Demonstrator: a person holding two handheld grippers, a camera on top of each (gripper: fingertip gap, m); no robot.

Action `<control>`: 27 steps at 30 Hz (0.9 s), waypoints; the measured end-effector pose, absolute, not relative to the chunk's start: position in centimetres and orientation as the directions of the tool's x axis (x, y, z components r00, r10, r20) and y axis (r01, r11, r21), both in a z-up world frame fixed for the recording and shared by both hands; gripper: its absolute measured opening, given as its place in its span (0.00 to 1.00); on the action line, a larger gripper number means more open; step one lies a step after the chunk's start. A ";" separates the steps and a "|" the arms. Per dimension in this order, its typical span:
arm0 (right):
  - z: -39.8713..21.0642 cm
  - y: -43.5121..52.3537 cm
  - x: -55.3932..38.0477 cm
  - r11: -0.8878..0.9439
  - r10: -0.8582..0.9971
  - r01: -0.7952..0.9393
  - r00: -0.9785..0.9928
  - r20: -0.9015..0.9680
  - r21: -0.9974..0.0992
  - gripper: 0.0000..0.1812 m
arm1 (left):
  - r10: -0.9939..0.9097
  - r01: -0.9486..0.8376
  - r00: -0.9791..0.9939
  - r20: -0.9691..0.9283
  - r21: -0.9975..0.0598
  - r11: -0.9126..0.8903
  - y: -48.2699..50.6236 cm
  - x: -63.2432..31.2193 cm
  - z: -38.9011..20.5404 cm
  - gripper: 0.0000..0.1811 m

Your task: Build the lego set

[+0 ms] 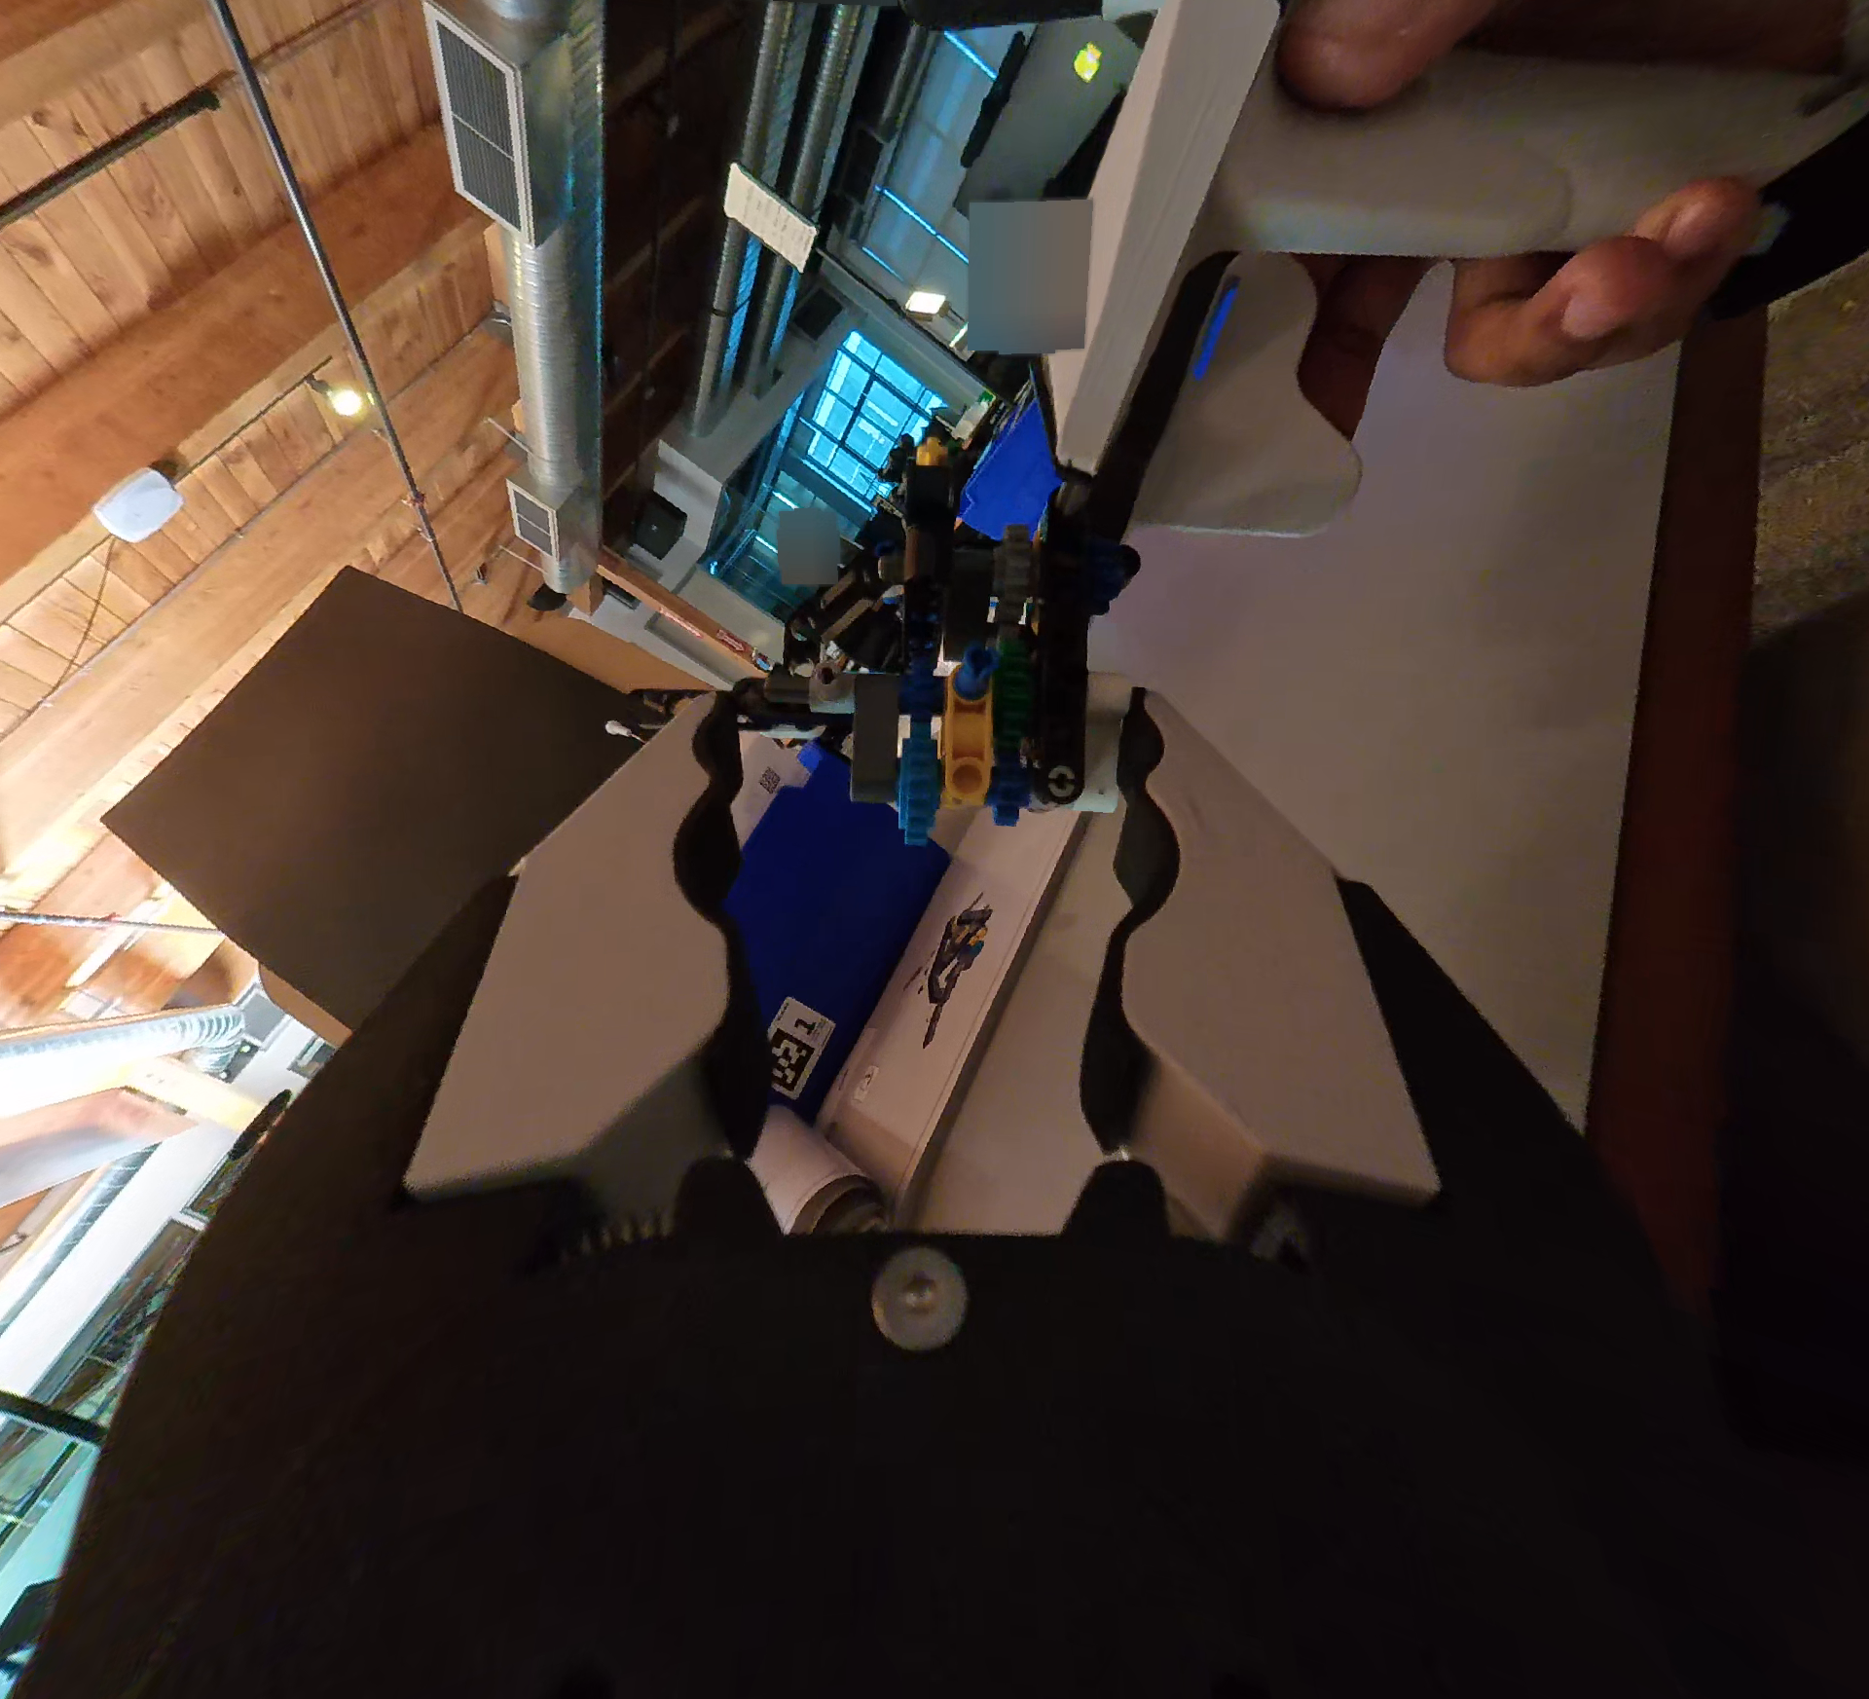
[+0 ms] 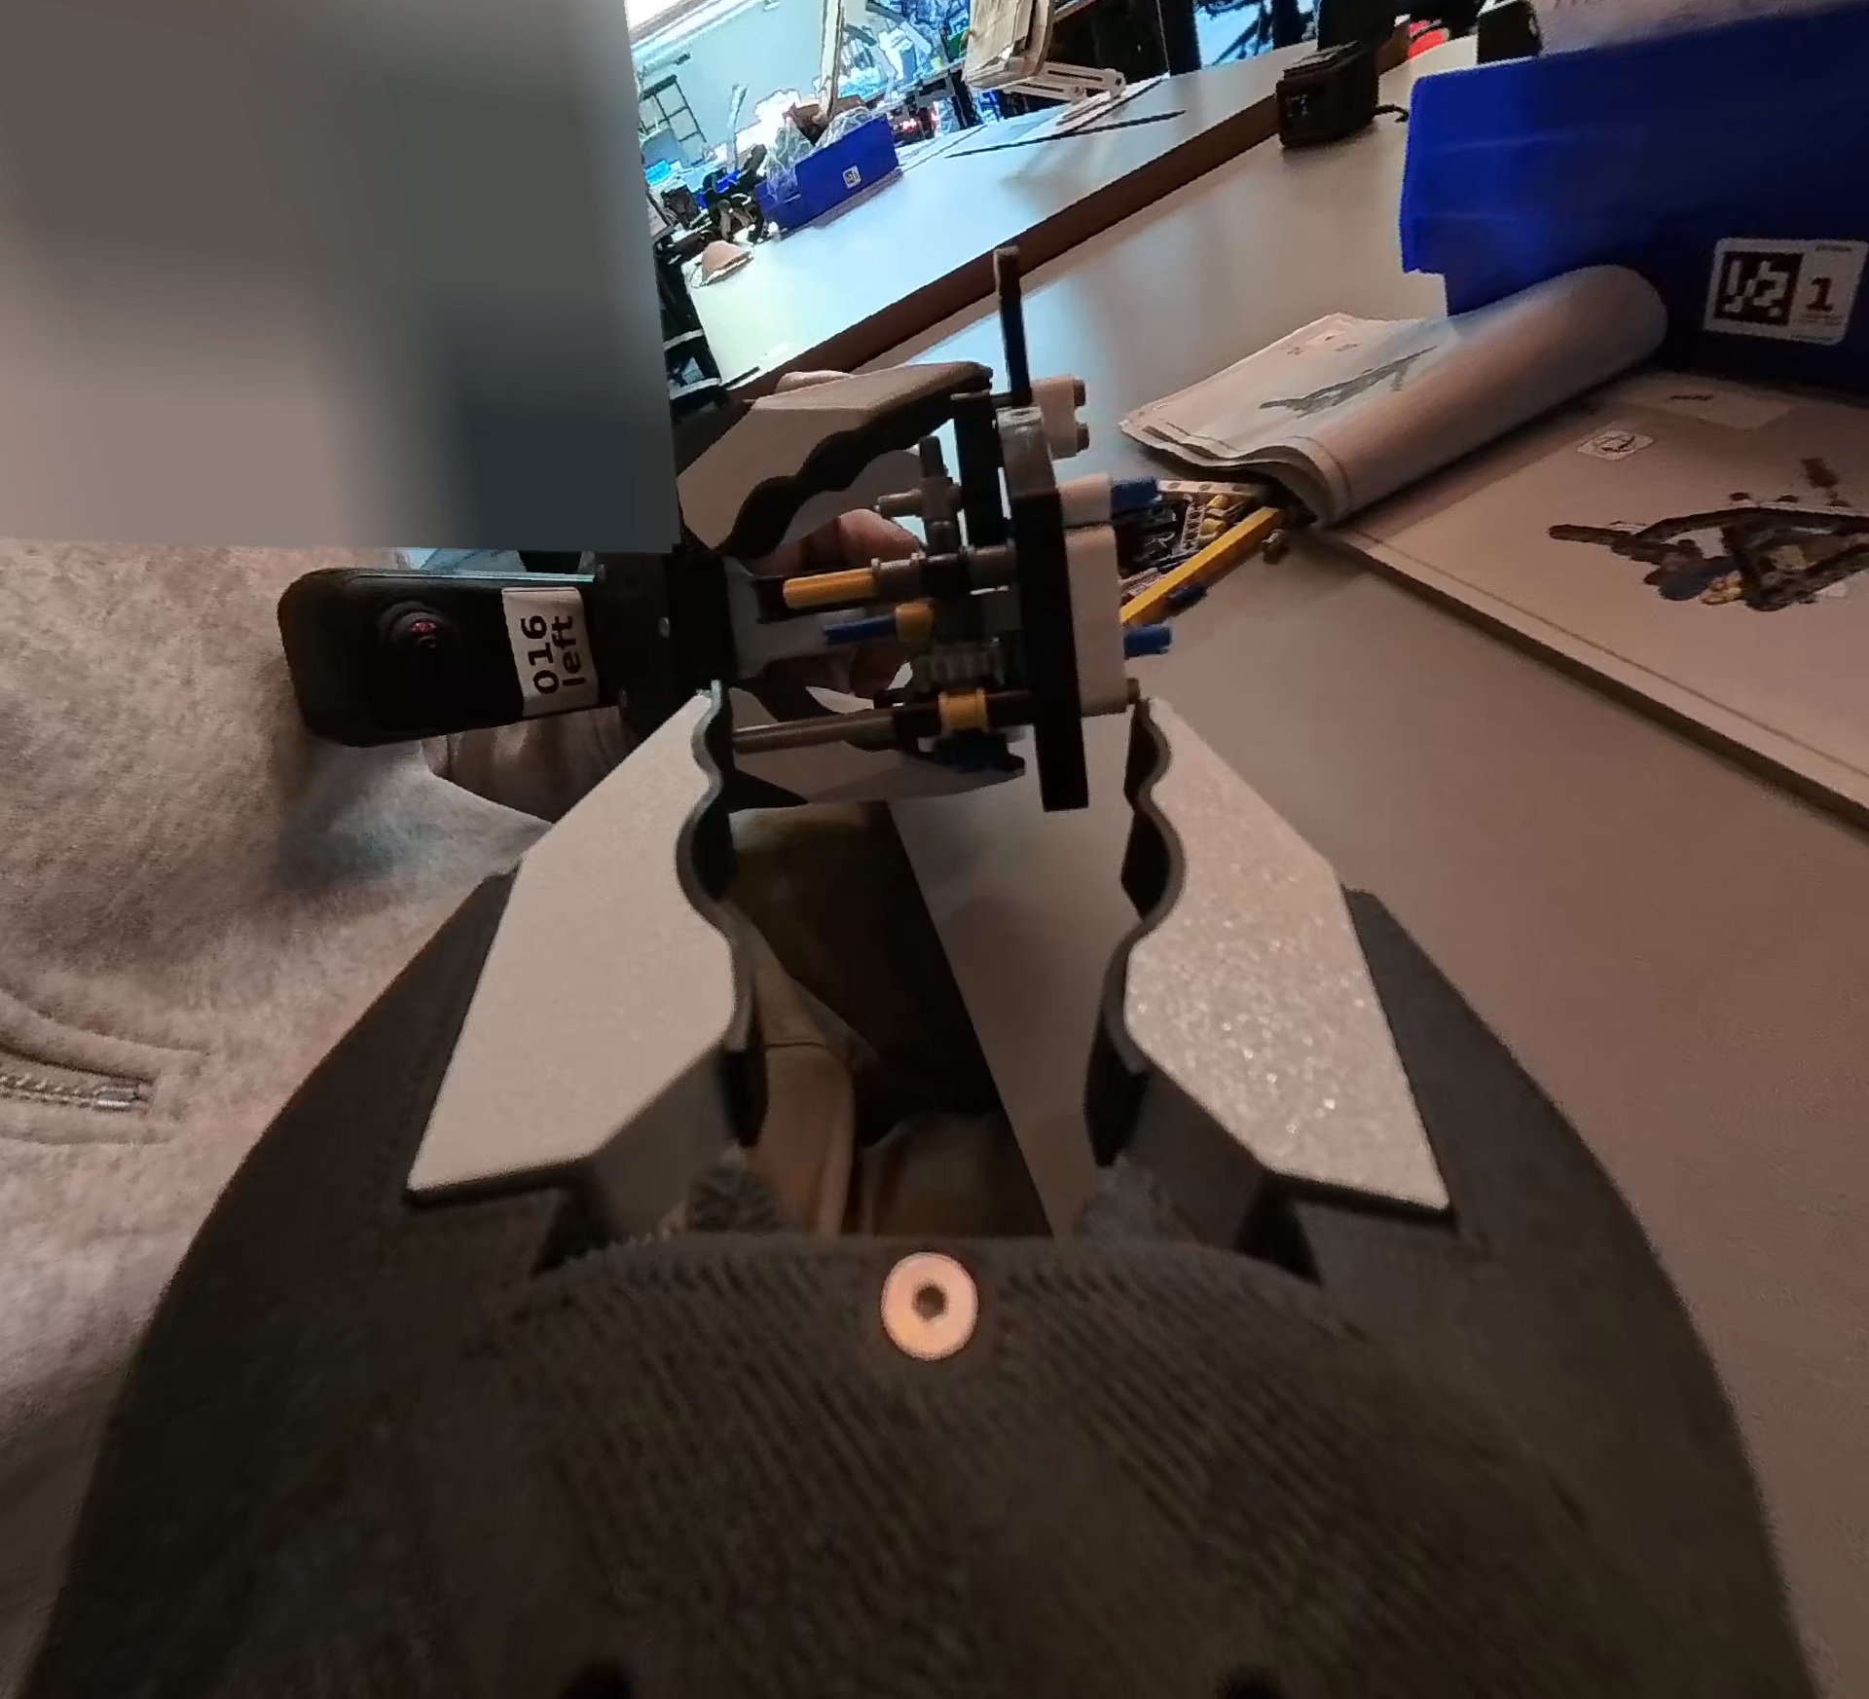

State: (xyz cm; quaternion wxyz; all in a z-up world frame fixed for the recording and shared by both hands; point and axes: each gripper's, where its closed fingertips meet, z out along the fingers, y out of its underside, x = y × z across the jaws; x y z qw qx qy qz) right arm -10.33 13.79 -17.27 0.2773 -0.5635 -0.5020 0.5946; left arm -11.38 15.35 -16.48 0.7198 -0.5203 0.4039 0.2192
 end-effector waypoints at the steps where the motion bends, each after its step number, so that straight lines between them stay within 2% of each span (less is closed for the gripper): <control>1: -17.3 13.8 -10.3 -0.343 0.895 0.237 -0.211 -0.393 -0.909 0.43 | -0.108 -0.735 0.579 -0.808 -0.574 0.360 15.4 -11.4 -16.6 0.41; 14: -18.1 13.5 -10.3 -0.296 0.906 0.276 -0.222 -0.360 -0.914 0.42 | -0.133 -0.734 0.573 -0.809 -0.579 0.355 15.4 -11.3 -16.8 0.41; 27: -17.7 13.2 -9.8 -0.332 0.877 0.290 -0.257 -0.407 -0.898 0.42 | -0.184 -0.684 0.618 -0.764 -0.638 0.352 15.1 -10.8 -16.4 0.41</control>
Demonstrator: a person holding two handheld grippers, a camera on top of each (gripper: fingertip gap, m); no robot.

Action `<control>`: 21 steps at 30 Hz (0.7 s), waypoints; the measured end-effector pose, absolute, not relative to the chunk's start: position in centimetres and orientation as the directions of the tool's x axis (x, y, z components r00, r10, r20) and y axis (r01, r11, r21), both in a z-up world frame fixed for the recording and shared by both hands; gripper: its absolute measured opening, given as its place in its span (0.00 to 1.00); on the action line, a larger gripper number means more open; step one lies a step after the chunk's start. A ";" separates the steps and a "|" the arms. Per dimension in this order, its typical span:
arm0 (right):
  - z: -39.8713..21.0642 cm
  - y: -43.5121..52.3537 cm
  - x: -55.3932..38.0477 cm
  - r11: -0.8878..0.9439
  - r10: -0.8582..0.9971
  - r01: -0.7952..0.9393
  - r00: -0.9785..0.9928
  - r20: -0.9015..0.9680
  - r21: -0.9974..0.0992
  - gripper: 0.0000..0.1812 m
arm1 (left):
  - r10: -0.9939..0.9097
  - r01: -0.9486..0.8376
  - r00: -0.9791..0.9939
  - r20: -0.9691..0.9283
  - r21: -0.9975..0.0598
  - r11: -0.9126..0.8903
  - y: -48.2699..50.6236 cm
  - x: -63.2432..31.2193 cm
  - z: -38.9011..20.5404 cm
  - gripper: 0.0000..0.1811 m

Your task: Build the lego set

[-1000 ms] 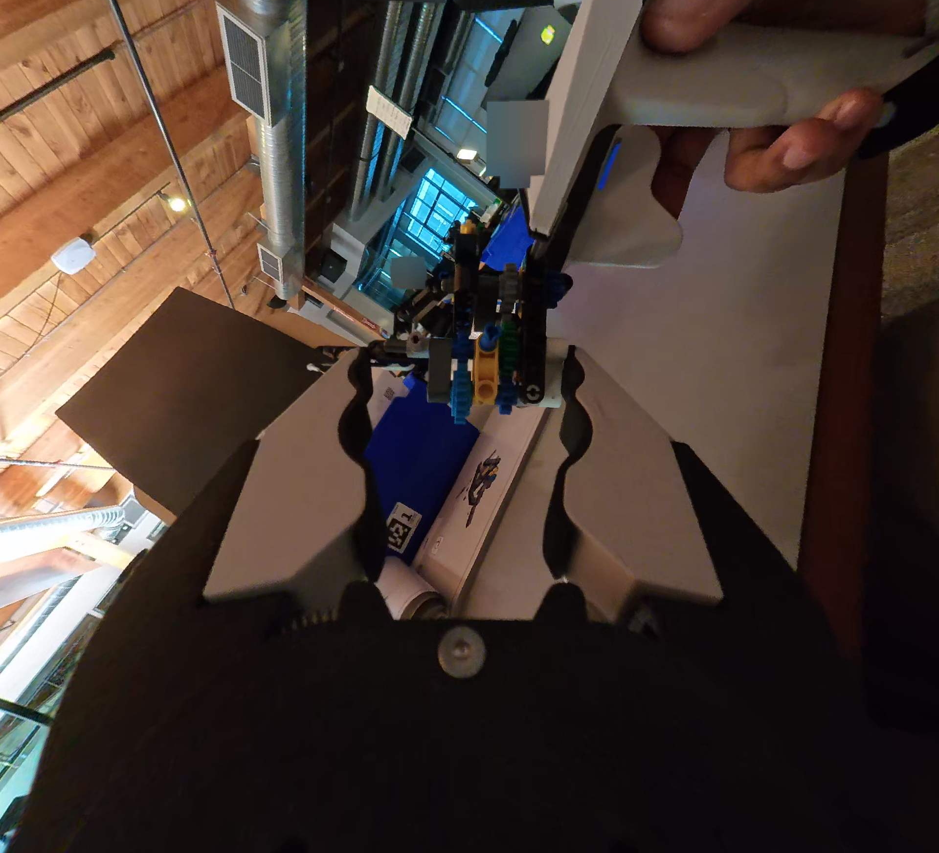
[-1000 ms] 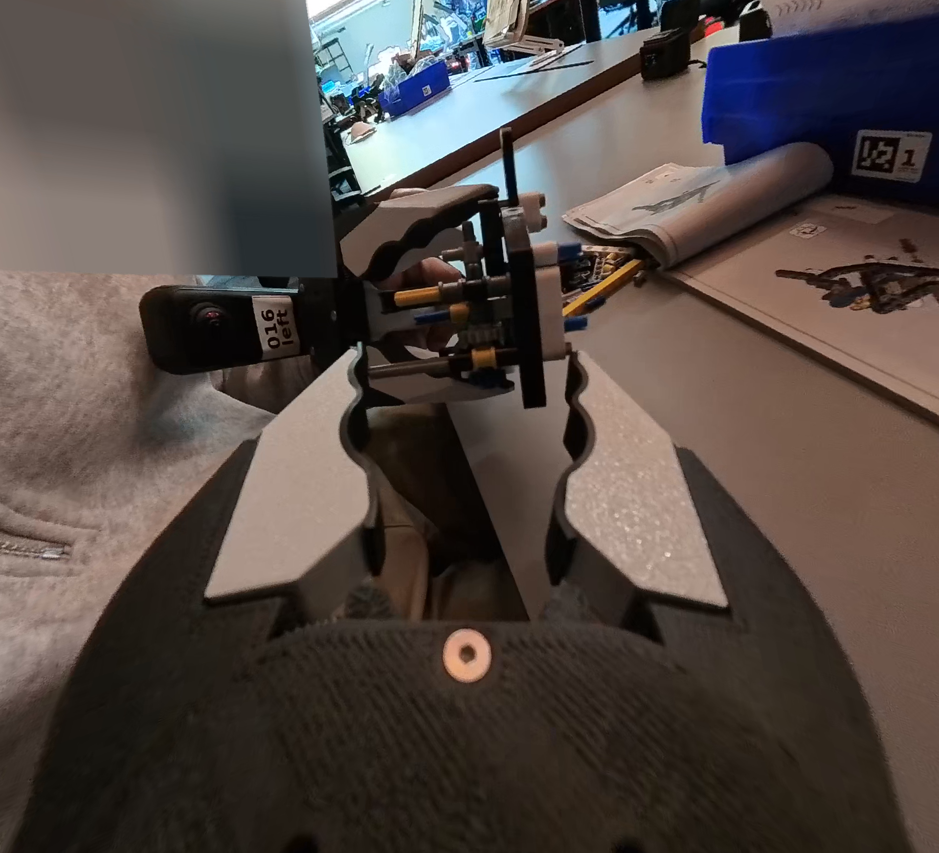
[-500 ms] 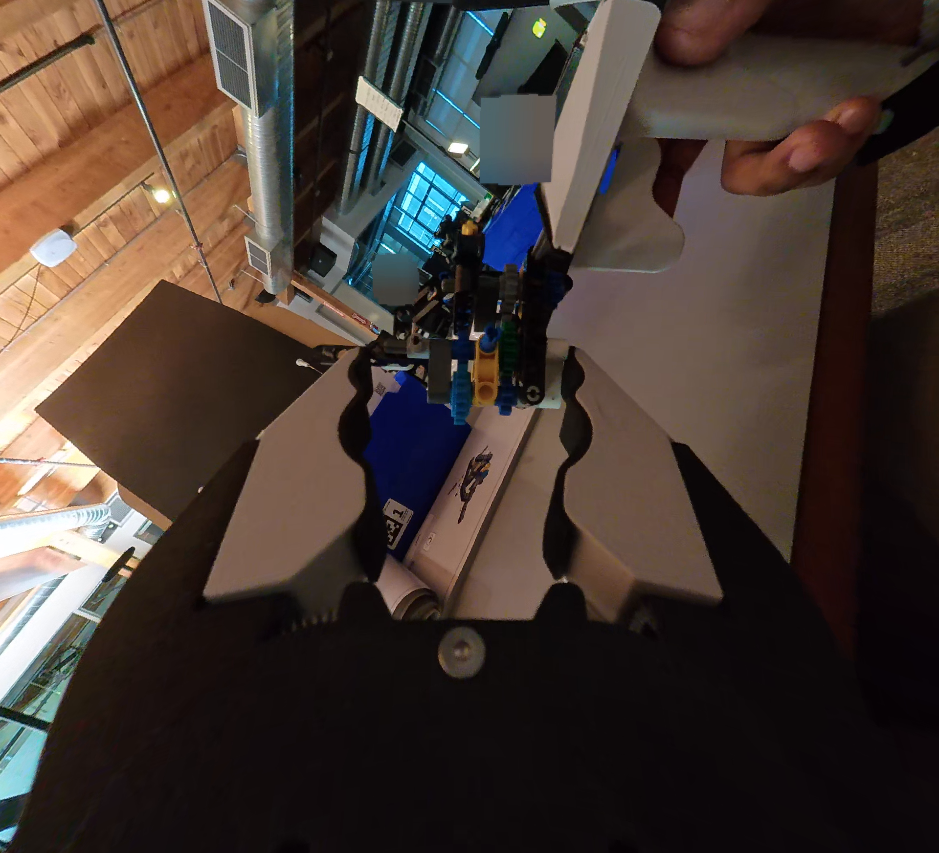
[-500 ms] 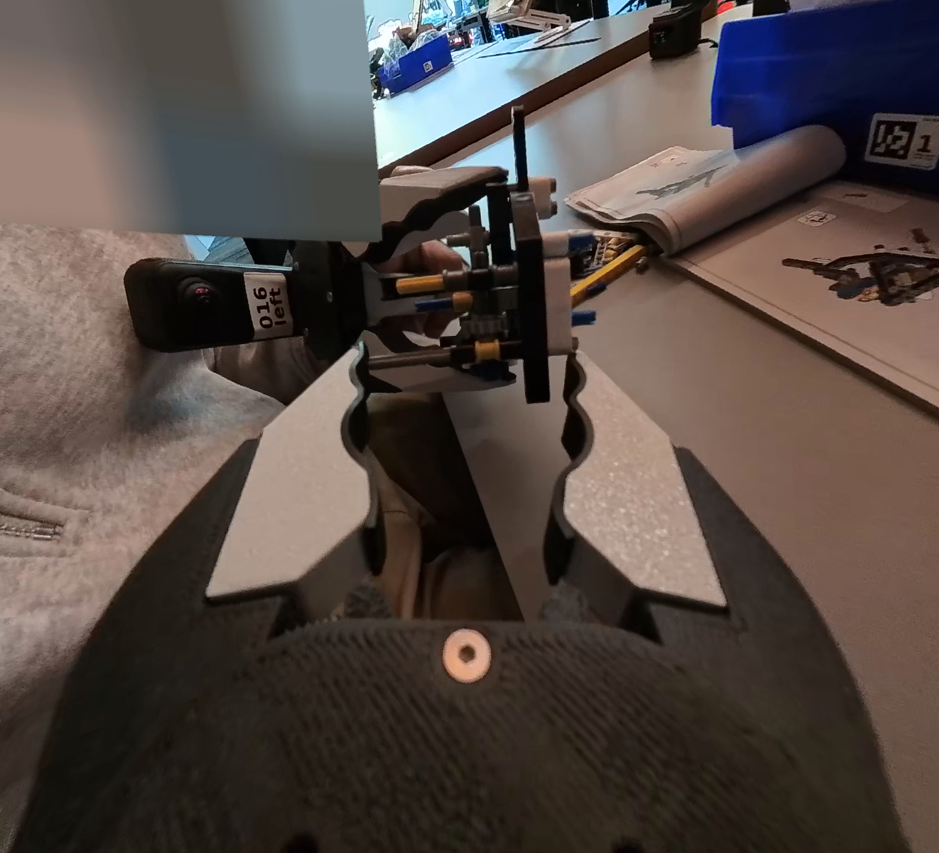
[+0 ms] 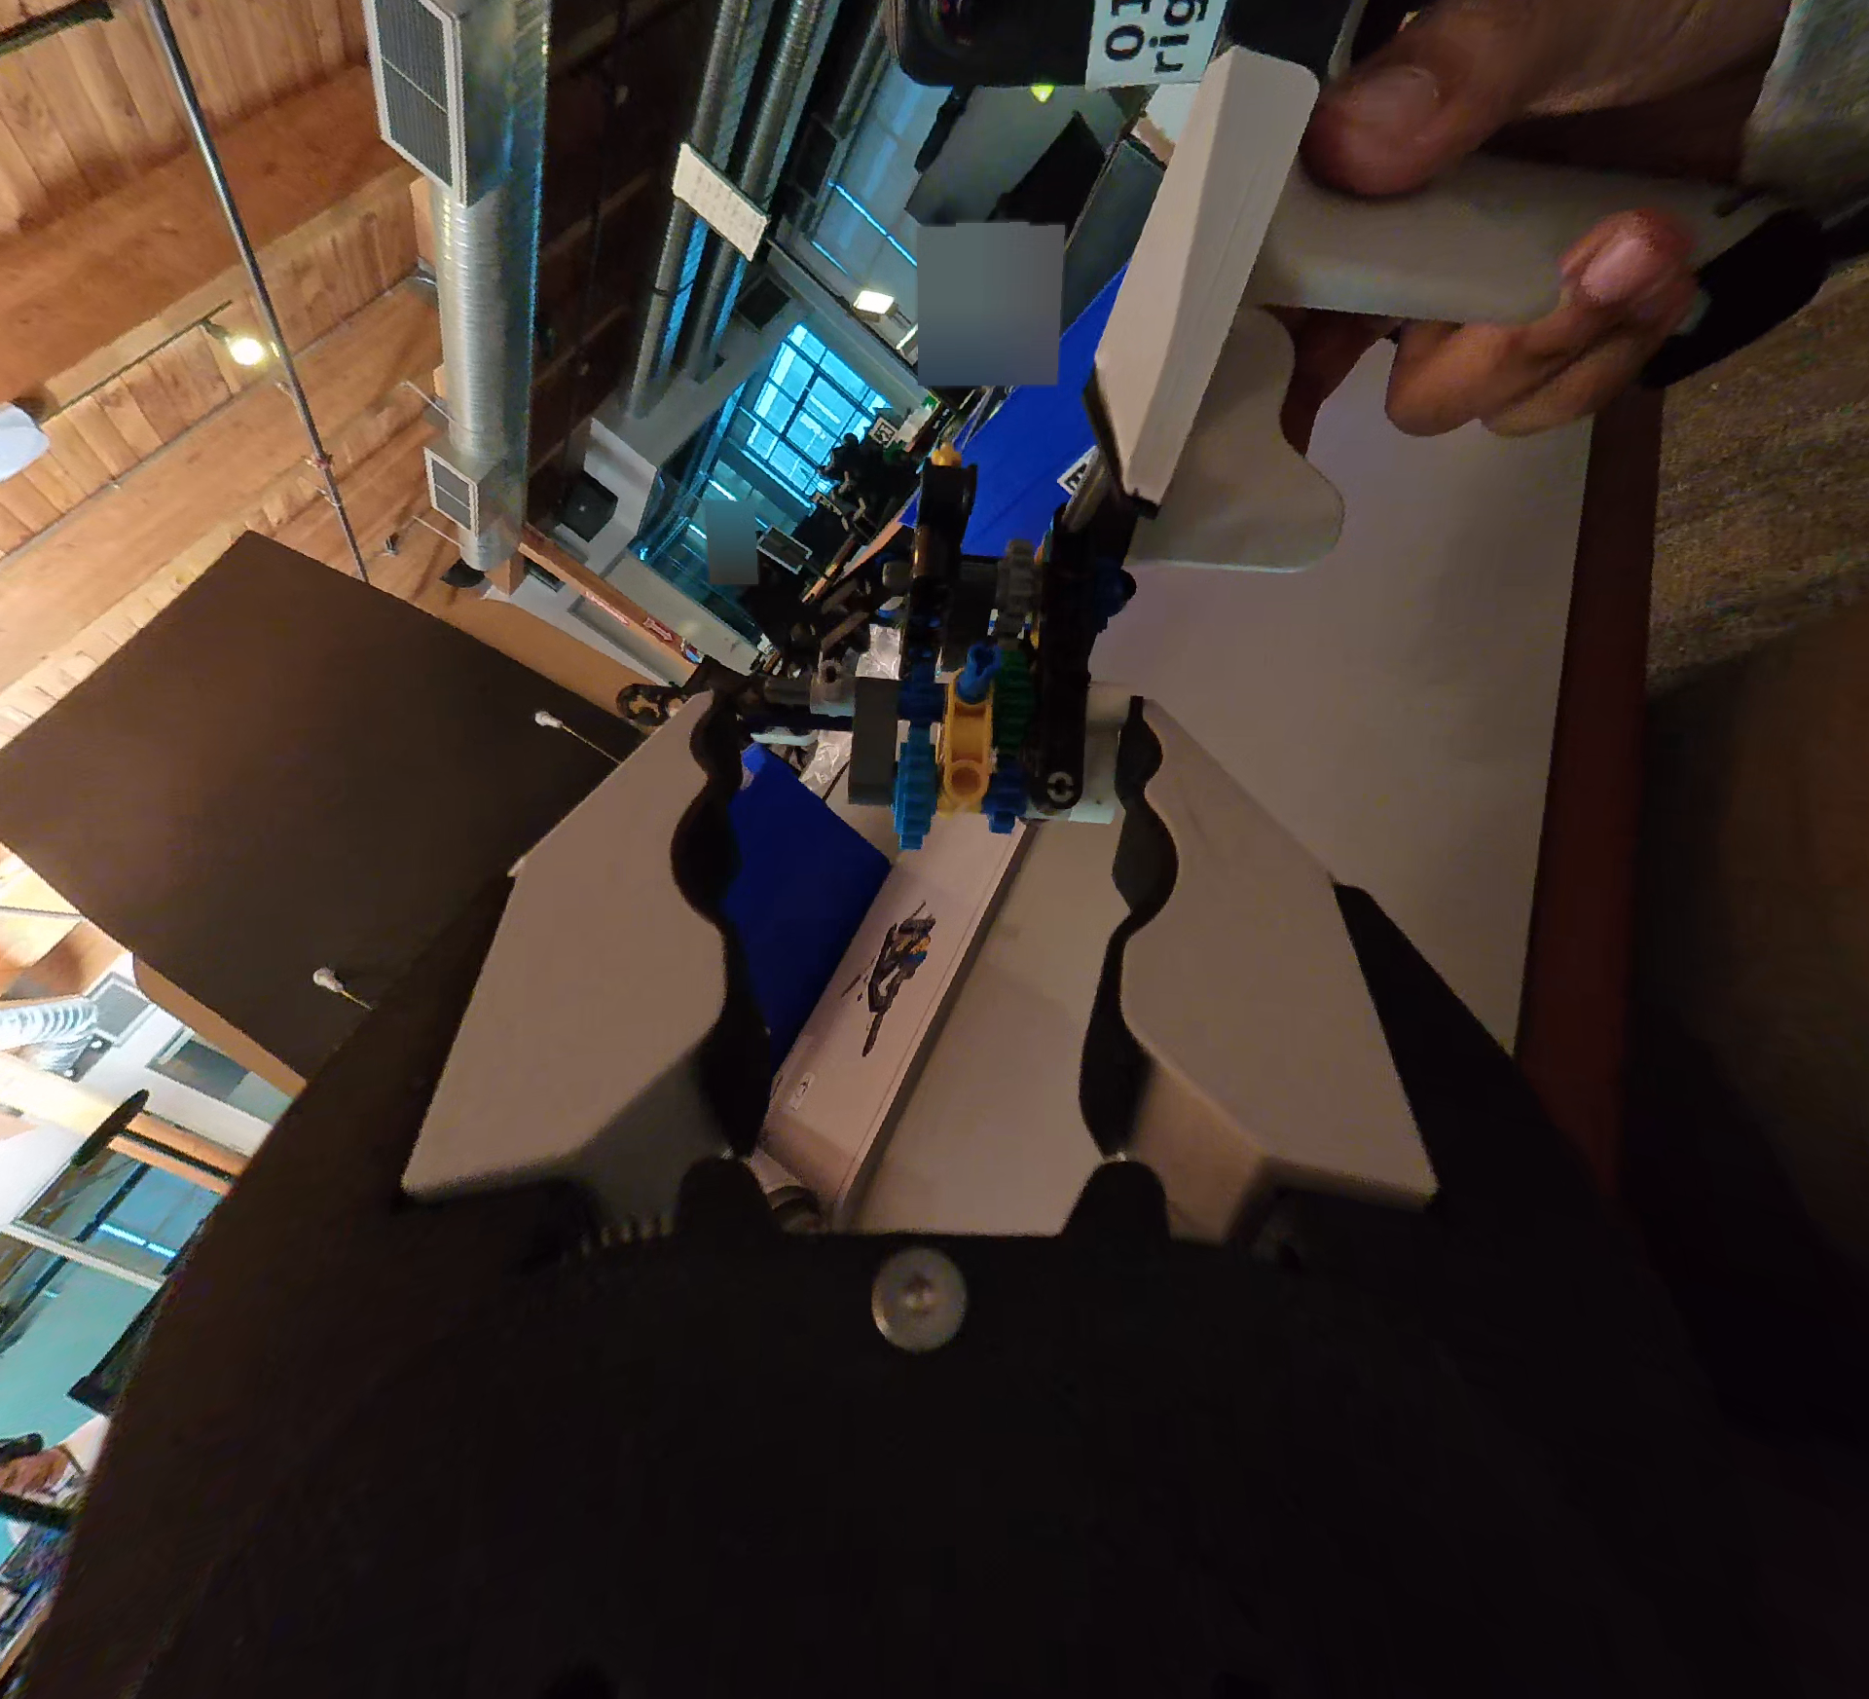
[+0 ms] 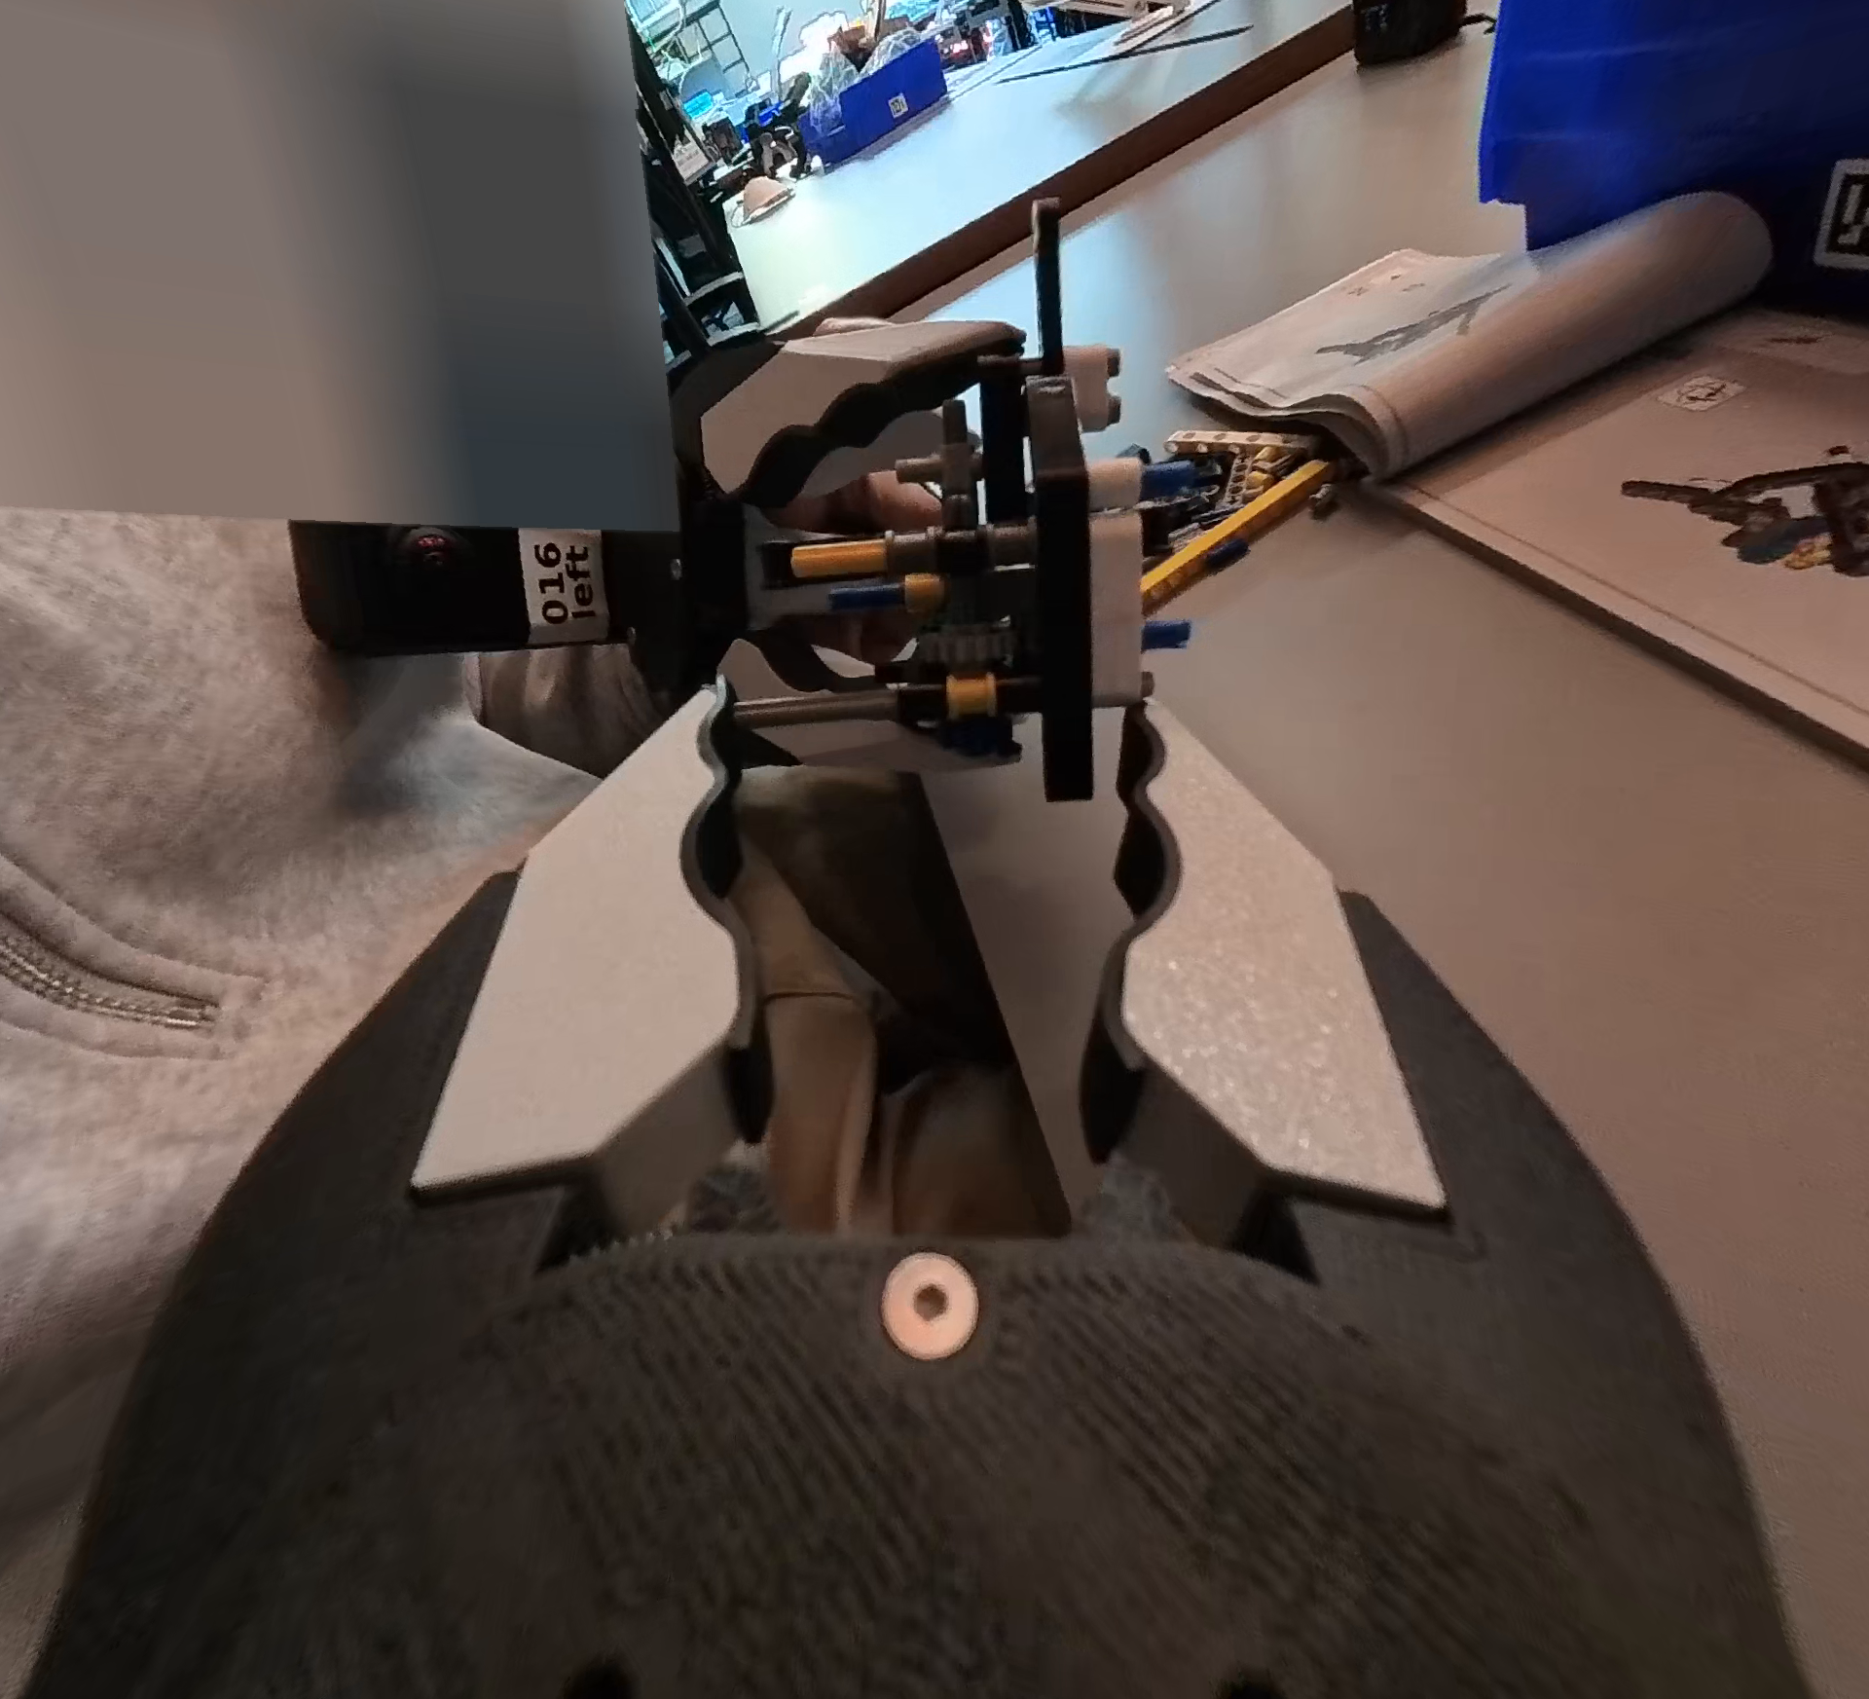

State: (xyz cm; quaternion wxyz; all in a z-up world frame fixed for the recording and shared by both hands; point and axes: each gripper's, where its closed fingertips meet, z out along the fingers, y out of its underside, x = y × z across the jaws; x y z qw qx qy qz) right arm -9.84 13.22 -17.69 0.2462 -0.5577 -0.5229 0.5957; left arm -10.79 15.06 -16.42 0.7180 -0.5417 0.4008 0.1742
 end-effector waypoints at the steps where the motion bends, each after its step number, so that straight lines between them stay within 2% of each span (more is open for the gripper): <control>1: -17.7 13.2 -9.8 -0.333 0.877 0.289 -0.256 -0.407 -0.898 0.42 | -0.185 -0.682 0.622 -0.761 -0.642 0.349 15.1 -10.8 -16.4 0.40; 10: -17.7 13.0 -9.8 -0.328 0.876 0.293 -0.260 -0.406 -0.898 0.39 | -0.199 -0.665 0.644 -0.738 -0.670 0.330 15.0 -10.9 -16.4 0.41; 16: -17.8 13.3 -10.0 -0.349 0.874 0.286 -0.244 -0.420 -0.892 0.39 | -0.170 -0.691 0.632 -0.756 -0.649 0.318 15.2 -11.3 -16.6 0.41; 19: -17.9 13.6 -10.1 -0.369 0.866 0.284 -0.240 -0.439 -0.885 0.41 | -0.172 -0.695 0.625 -0.761 -0.644 0.320 15.3 -11.3 -16.6 0.40; 21: -18.0 14.1 -10.0 -0.370 0.875 0.274 -0.219 -0.432 -0.888 0.47 | -0.172 -0.696 0.623 -0.763 -0.641 0.323 15.3 -11.2 -16.6 0.40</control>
